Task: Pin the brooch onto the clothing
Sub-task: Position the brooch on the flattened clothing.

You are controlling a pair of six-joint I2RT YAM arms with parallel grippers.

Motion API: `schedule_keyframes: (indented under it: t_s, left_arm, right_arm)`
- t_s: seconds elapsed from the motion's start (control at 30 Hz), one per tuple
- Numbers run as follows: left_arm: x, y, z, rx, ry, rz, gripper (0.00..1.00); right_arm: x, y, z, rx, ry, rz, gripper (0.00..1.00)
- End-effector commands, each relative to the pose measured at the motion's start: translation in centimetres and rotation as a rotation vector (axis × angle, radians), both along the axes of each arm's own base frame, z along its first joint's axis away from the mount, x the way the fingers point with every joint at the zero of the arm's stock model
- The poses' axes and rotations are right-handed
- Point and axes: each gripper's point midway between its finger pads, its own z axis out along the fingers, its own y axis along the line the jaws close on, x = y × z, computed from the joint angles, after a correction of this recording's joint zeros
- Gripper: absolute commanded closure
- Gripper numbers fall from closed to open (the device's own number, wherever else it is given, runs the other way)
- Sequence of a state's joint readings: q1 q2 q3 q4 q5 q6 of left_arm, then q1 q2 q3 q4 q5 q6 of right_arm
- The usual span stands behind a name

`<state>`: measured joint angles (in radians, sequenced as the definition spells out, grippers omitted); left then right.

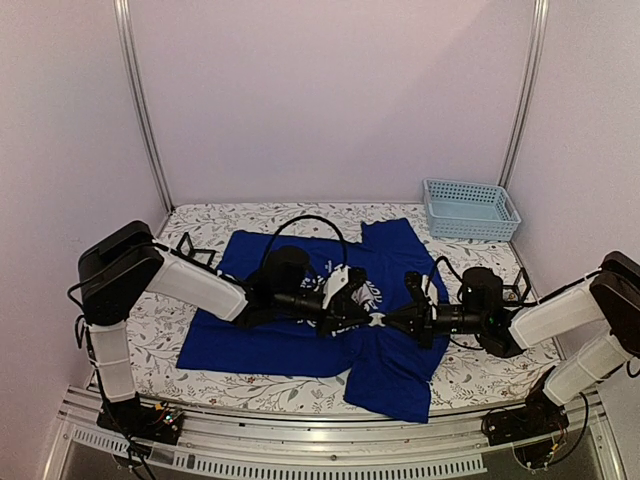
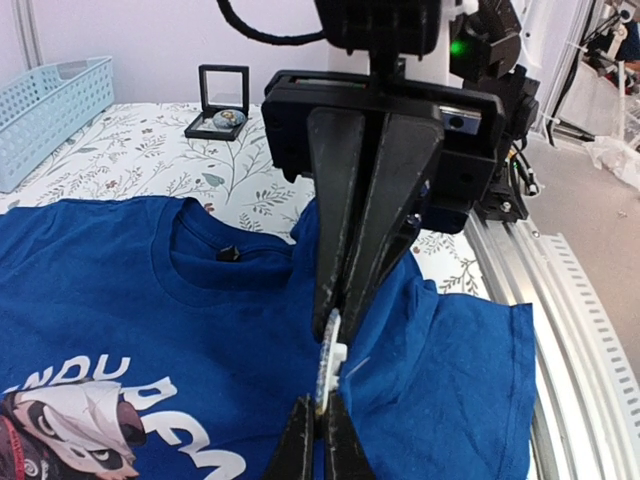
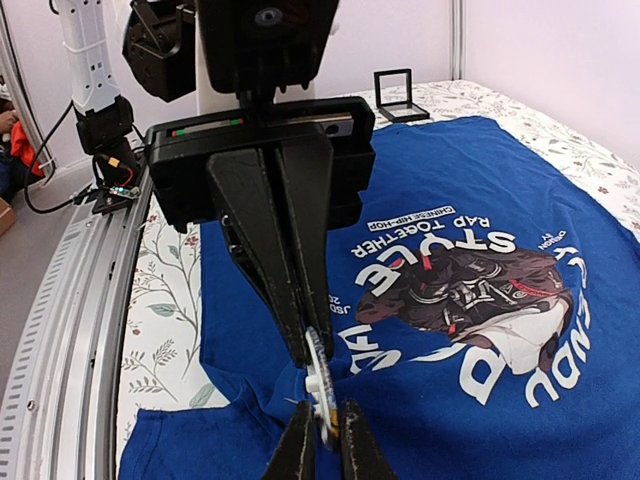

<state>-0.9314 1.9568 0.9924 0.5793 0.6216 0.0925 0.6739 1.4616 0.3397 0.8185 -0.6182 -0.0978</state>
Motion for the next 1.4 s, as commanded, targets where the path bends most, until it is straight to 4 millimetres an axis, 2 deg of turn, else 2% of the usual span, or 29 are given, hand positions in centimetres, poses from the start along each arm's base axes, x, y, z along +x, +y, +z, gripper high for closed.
schedule_keyframes:
  t_s: [0.0,0.07,0.13,0.43,0.6,0.73,0.93,1.07,1.2,1.37]
  left_arm:
    - [-0.4,0.4,1.1,-0.065,0.024,-0.016,1.0]
    - [-0.2,0.8,1.3,-0.086,0.013,0.002,1.0]
    - [-0.2,1.0,1.5,-0.095,0.003,0.011,1.0]
    - [-0.3,1.2,2.5,-0.146,-0.028,0.012,1.0]
    - [-0.4,1.1,2.7,-0.159,-0.039,0.001,1.0]
    - [-0.4,0.9,2.5,-0.161,-0.038,-0.005,1.0]
    - [-0.3,0.7,2.6,-0.165,-0.045,-0.018,1.0]
    - [-0.3,0.6,2.5,-0.168,-0.047,-0.025,1.0]
    - [-0.4,0.4,2.4,-0.167,-0.043,-0.032,1.0]
    - [-0.5,0.4,2.2,-0.162,-0.04,-0.04,1.0]
  right_arm:
    - [0.2,0.0,0.1,0.001,0.005,0.01,0.81]
    - [-0.2,-0.2,-0.3,-0.006,0.011,0.016,0.71]
    - [-0.8,-0.2,-0.6,-0.009,0.017,0.047,0.65]
    - [-0.5,0.9,-1.1,0.026,0.009,0.093,0.61]
    - [-0.5,1.4,-1.0,0.046,-0.004,0.123,0.67]
    - [-0.6,1.6,-0.5,0.066,-0.009,0.138,0.78]
    - [-0.8,1.7,0.5,0.091,-0.036,0.153,0.74]
    - [-0.9,1.8,0.9,0.1,-0.047,0.162,0.76]
    - [-0.6,1.9,1.5,0.115,-0.051,0.155,0.87]
    - [-0.8,2.1,2.0,0.129,-0.048,0.171,0.84]
